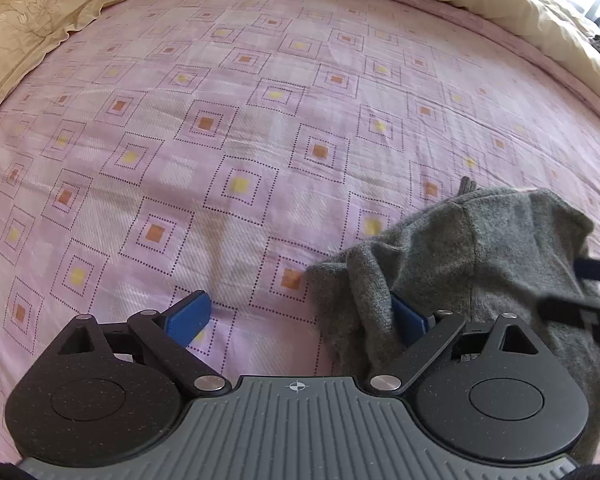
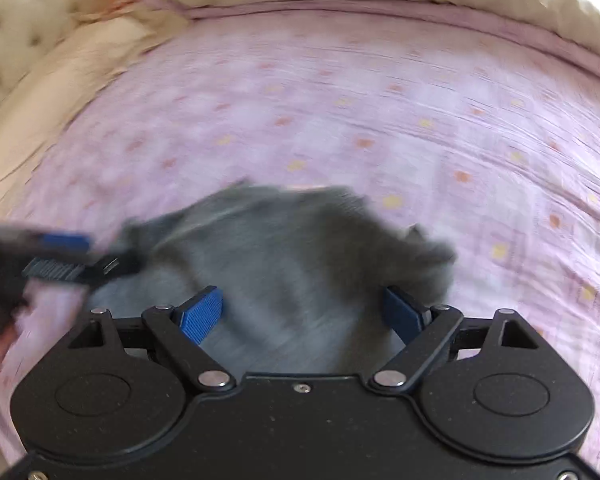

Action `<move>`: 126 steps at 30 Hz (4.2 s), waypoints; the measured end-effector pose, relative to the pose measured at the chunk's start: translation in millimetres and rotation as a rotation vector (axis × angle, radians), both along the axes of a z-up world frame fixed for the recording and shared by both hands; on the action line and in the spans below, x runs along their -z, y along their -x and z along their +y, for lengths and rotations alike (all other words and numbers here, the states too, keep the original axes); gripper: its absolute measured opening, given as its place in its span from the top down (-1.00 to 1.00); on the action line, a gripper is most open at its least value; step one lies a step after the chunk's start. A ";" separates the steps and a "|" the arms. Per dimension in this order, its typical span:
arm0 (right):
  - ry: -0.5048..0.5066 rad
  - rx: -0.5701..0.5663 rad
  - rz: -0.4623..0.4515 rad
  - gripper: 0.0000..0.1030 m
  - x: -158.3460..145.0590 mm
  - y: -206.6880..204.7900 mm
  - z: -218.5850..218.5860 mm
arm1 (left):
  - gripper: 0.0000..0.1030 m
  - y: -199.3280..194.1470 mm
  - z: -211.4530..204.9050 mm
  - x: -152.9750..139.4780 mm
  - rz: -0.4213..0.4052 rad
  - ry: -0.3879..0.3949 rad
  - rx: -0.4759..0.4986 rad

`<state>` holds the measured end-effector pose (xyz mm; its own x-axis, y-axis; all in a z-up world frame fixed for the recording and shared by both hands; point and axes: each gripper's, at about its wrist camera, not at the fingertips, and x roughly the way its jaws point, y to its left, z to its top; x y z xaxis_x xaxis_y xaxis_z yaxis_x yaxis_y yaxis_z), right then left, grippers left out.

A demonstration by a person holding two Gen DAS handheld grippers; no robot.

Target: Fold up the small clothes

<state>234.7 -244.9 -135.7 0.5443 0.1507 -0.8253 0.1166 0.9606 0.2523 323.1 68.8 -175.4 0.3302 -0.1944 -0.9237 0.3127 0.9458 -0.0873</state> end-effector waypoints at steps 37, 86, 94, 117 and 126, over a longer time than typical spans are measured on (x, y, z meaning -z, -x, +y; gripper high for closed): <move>-0.296 0.250 -0.068 -1.00 23.0 60.9 -32.2 | -0.97 80.2 -3.4 8.8 0.236 0.367 0.136; -0.105 0.457 0.036 -0.25 -4.8 298.4 -112.8 | 0.04 265.4 -81.8 21.9 0.343 0.386 0.232; -0.032 0.333 -0.084 -0.39 -25.2 312.9 -94.7 | 0.05 290.2 -66.9 -16.3 0.149 0.244 0.221; -0.025 0.162 -0.138 -0.45 -31.1 339.0 -87.5 | 0.86 207.1 -115.9 -13.1 0.069 0.231 -0.127; -0.036 -0.108 -0.042 -0.49 5.6 291.5 -51.1 | 0.84 211.5 -102.8 -9.6 0.079 0.229 -0.150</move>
